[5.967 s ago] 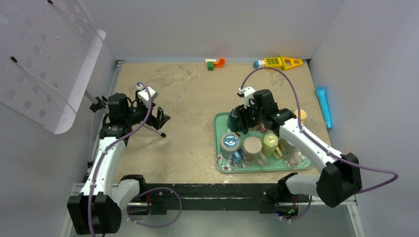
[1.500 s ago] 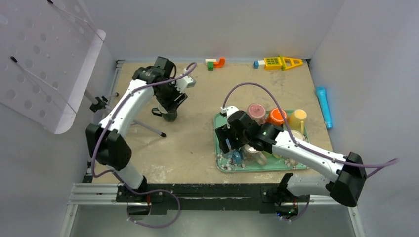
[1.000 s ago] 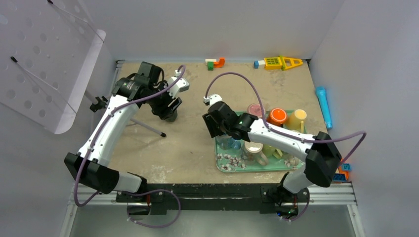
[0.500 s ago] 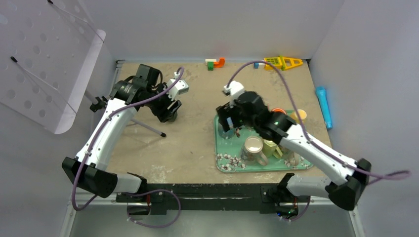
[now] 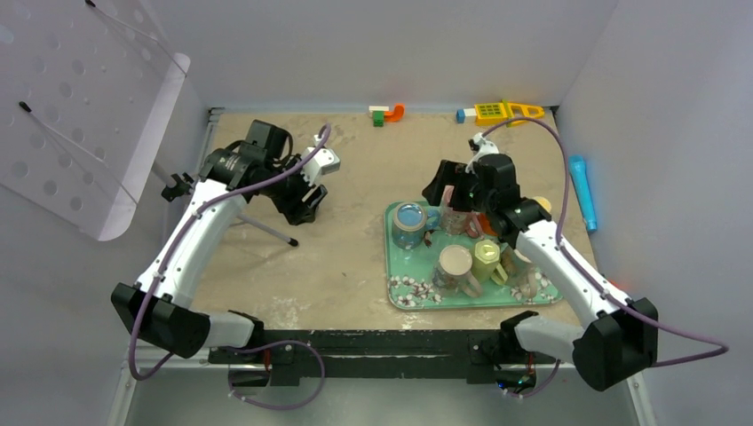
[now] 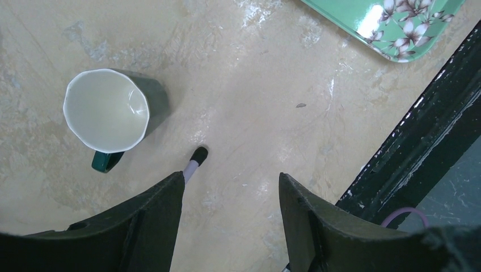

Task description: Turn the mug right side up

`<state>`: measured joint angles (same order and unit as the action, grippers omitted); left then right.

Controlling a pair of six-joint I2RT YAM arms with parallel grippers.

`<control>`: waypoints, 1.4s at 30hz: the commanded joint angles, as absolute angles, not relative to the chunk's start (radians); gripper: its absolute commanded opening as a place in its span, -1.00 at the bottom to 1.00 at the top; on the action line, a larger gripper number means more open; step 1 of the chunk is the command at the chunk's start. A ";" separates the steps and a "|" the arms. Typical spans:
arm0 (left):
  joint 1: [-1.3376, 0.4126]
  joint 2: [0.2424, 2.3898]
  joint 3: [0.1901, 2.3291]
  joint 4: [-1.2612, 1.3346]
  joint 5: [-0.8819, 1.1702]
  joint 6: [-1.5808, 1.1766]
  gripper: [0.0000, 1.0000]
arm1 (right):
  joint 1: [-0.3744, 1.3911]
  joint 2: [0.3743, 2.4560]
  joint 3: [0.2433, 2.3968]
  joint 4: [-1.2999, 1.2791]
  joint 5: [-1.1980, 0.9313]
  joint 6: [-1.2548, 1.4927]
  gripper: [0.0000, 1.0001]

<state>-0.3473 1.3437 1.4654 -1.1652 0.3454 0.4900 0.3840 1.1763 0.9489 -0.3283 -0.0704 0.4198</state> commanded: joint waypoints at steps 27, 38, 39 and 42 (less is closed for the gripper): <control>-0.345 1.298 1.442 -1.109 0.430 0.465 0.32 | 0.376 1.266 0.803 -0.255 -0.002 1.397 0.65; -0.345 1.280 1.428 -1.097 0.427 0.472 0.32 | 0.388 1.422 0.843 -0.168 -0.023 1.449 -0.04; -0.345 1.280 1.428 -1.096 0.429 0.472 0.32 | 0.387 1.427 0.839 -0.149 -0.028 1.442 -0.14; -0.345 1.279 1.429 -1.095 0.432 0.473 0.32 | 0.388 1.443 0.812 -0.090 -0.056 1.428 -0.60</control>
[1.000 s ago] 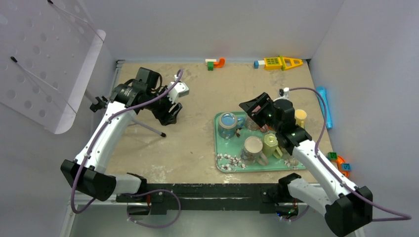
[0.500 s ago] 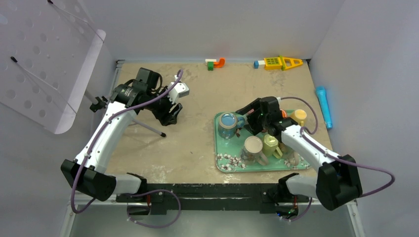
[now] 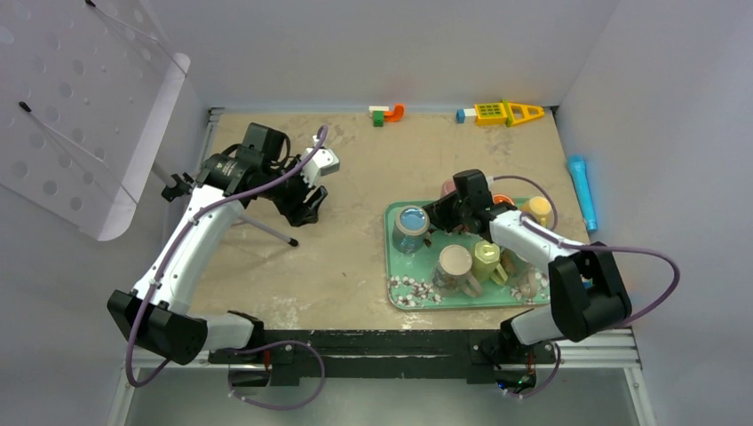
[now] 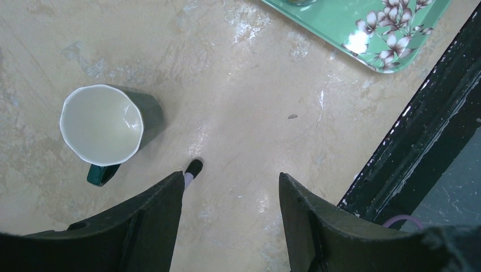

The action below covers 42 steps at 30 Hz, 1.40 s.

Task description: Turn the mug right side up

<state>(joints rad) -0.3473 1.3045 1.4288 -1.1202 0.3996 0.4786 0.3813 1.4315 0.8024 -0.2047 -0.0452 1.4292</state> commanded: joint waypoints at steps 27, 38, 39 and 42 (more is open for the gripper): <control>-0.344 1.181 1.527 -1.098 0.939 0.344 0.86 | 0.515 0.958 0.742 0.675 -0.754 0.486 -1.00; -0.348 1.150 1.369 -0.687 1.169 -0.071 0.96 | 0.628 0.913 0.714 1.093 -0.770 0.568 -1.00; -0.352 1.145 1.351 -0.630 1.199 -0.105 0.92 | 0.630 0.922 0.716 1.116 -0.769 0.580 -1.00; -0.384 1.129 1.298 -0.502 1.264 -0.228 0.71 | 0.633 0.966 0.726 1.196 -0.779 0.615 -1.00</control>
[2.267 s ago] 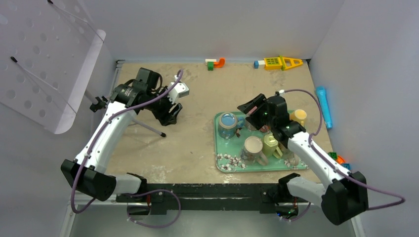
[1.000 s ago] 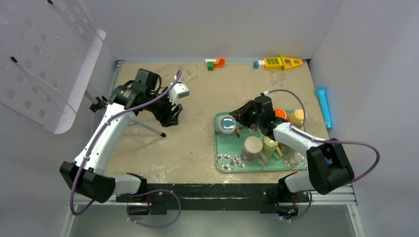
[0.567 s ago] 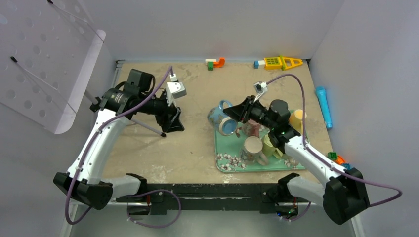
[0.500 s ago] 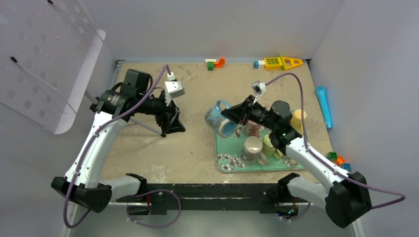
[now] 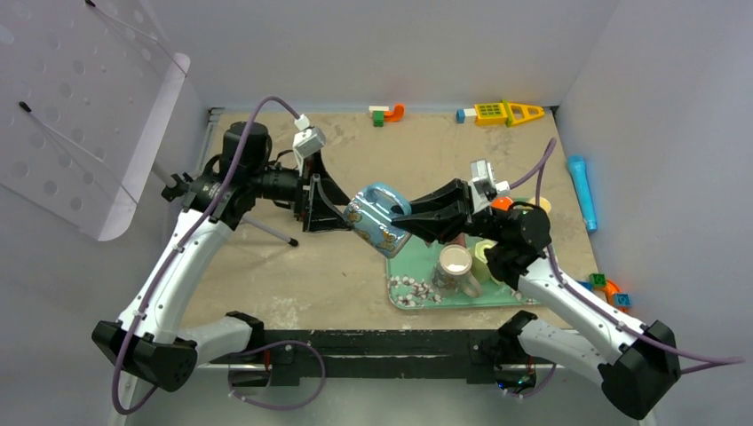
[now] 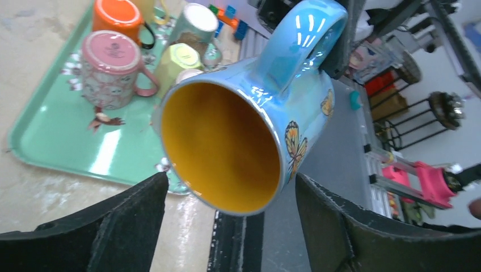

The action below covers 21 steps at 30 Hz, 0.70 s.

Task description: Turn the mug right side up

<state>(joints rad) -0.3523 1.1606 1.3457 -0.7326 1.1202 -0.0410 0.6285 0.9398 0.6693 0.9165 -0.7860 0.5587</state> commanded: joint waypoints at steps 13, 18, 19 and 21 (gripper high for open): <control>-0.429 1.140 1.335 -0.680 1.074 -0.050 -1.00 | 0.635 1.082 0.833 0.878 -0.671 0.558 -0.34; -0.430 1.226 1.415 -0.852 0.479 0.222 -1.00 | 0.632 1.076 1.022 0.107 -0.040 0.403 0.58; -0.430 1.254 1.424 -0.862 0.405 0.254 -1.00 | 0.630 1.068 1.026 0.030 0.093 0.414 0.72; -0.435 1.321 1.456 -0.902 0.345 0.303 -1.00 | 0.620 1.036 1.008 -0.079 0.273 0.450 0.96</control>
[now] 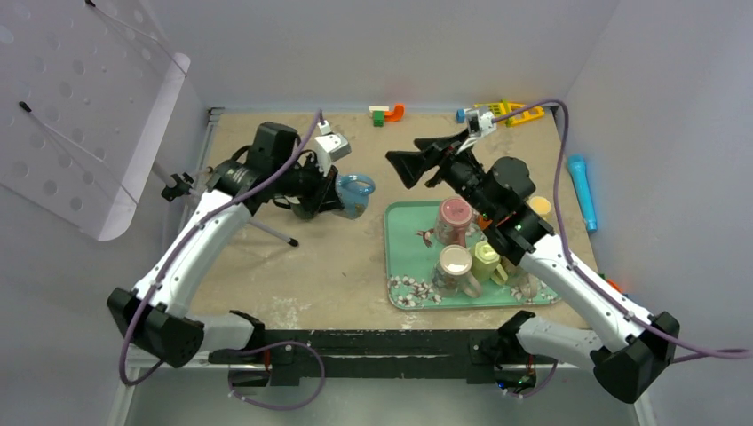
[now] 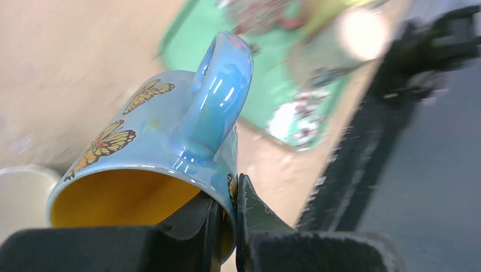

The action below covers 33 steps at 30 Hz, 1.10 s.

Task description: Turn the mug right side up

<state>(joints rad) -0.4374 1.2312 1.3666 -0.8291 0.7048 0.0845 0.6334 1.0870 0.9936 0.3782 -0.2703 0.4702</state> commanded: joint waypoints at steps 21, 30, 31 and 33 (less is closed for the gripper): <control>-0.555 1.917 1.777 -1.075 0.007 0.459 -1.00 | 0.354 1.012 0.845 -0.298 0.322 0.725 0.95; -0.555 1.917 1.735 -1.032 0.032 0.479 -0.44 | 0.353 0.970 0.868 -0.288 0.101 0.468 0.72; -0.555 1.907 1.733 -1.033 0.042 0.479 -0.34 | 0.353 0.960 0.882 -0.297 0.055 0.425 0.74; -0.555 1.876 1.728 -1.039 0.077 0.478 -0.15 | 0.356 0.938 0.922 -0.347 -0.006 0.348 0.78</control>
